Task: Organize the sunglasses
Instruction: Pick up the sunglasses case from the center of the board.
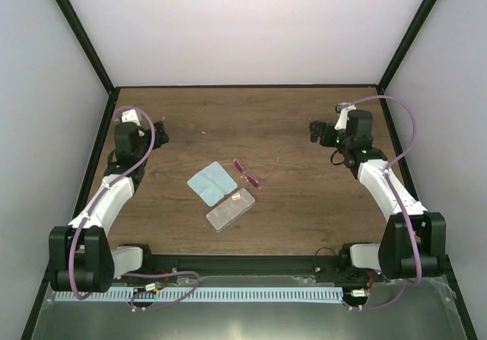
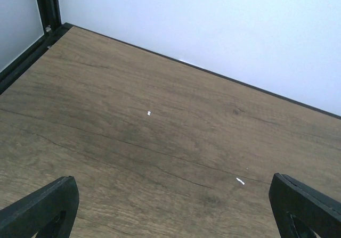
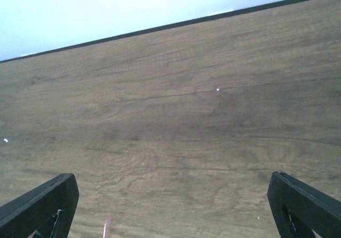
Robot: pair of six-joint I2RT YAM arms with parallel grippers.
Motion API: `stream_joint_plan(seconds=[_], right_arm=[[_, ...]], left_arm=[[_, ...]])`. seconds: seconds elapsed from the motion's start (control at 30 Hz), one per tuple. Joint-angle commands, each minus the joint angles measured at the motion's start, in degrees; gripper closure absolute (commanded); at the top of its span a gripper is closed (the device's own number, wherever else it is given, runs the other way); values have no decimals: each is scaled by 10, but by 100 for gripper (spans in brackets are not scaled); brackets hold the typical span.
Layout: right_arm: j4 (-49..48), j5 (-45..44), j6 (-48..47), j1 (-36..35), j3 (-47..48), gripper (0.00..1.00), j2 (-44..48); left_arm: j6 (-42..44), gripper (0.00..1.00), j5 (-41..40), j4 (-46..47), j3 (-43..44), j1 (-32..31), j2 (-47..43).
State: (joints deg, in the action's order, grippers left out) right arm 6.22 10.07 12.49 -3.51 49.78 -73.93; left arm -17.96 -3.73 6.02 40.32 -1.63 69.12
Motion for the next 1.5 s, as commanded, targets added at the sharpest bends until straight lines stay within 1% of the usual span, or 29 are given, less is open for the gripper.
stream_joint_plan(seconds=[0.0, 0.2, 0.27, 0.33, 0.37, 0.4, 0.43, 0.47, 0.5, 0.53, 0.57, 0.6, 0.63, 0.67, 0.73, 0.77, 0.8, 0.83, 0.87, 0.9, 0.93, 0.97, 1.03, 1.07, 1.1, 1.17, 1.2, 1.27, 1.47], right_arm=[[43, 45, -12, -5, 36, 0, 18], [34, 105, -23, -5, 48, 0, 38], [40, 111, -11, -6, 60, 0, 36], [82, 100, -7, -6, 97, 0, 12], [110, 90, 4, -5, 118, 0, -6], [127, 93, 16, -5, 133, 1, -20], [130, 119, 23, -1, 138, 12, -28], [124, 144, 33, 1, 137, 42, -31], [122, 149, 59, 2, 135, 89, -33], [121, 146, 77, 2, 134, 98, -34], [123, 153, 84, 3, 134, 99, -38], [131, 160, 85, 4, 139, 99, -43], [139, 166, 88, 3, 144, 99, -49], [144, 168, 90, 3, 147, 95, -53], [135, 172, 97, 3, 140, 33, -47], [124, 175, 102, 3, 131, 15, -41], [115, 179, 106, 3, 124, 5, -36], [111, 186, 108, 4, 120, 4, -36], [112, 196, 108, 3, 121, 11, -39], [116, 204, 108, 4, 122, 35, -43], [118, 208, 108, 3, 122, 70, -45], [119, 206, 108, 3, 119, 94, -45], [119, 201, 98, 4, 113, 99, -42], [118, 197, 93, 3, 110, 98, -39], [118, 189, 90, 3, 108, 84, -37], [112, 169, 90, 3, 101, 23, -28], [110, 162, 91, 3, 99, 4, -22], [108, 159, 85, 3, 94, 0, -16], [118, 167, 82, 3, 76, 0, -10]], left_arm=[[8, 0, 3, -41, 28, 5, 5], [9, 0, 28, -69, 41, 6, 1], [7, 7, 40, -74, 44, 6, -2], [2, 47, 58, -75, 46, 6, -4], [-5, 83, 72, -77, 48, 6, -3], [-7, 92, 83, -81, 51, 6, -1], [-9, 94, 93, -87, 54, 7, 3], [-12, 96, 101, -93, 59, 7, 8], [-14, 96, 107, -100, 63, 6, 12], [-15, 96, 110, -105, 67, 7, 15], [-17, 94, 114, -108, 68, 6, 15], [-16, 82, 118, -110, 69, 6, 13], [-16, 56, 122, -113, 70, 6, 9], [-15, 33, 126, -115, 71, 6, 7], [-6, 3, 136, -126, 73, 4, 2], [2, 0, 139, -132, 73, 1, 0], [11, 0, 141, -137, 72, -4, -1], [17, 0, 144, -144, 70, -10, -1], [21, 0, 144, -151, 68, -18, -1], [25, 0, 144, -158, 65, -31, -2], [29, 1, 143, -162, 63, -42, -3], [32, 4, 142, -167, 61, -57, -3], [37, 13, 133, -175, 63, -91, -5], [40, 17, 127, -180, 65, -113, -6], [46, 17, 119, -187, 68, -137, -4], [59, 16, 94, -209, 80, -191, 4], [66, 11, 91, -223, 88, -217, 11], [87, 1, 99, -245, 98, -264, 23], [164, 0, 143, -300, 98, -357, 66]])
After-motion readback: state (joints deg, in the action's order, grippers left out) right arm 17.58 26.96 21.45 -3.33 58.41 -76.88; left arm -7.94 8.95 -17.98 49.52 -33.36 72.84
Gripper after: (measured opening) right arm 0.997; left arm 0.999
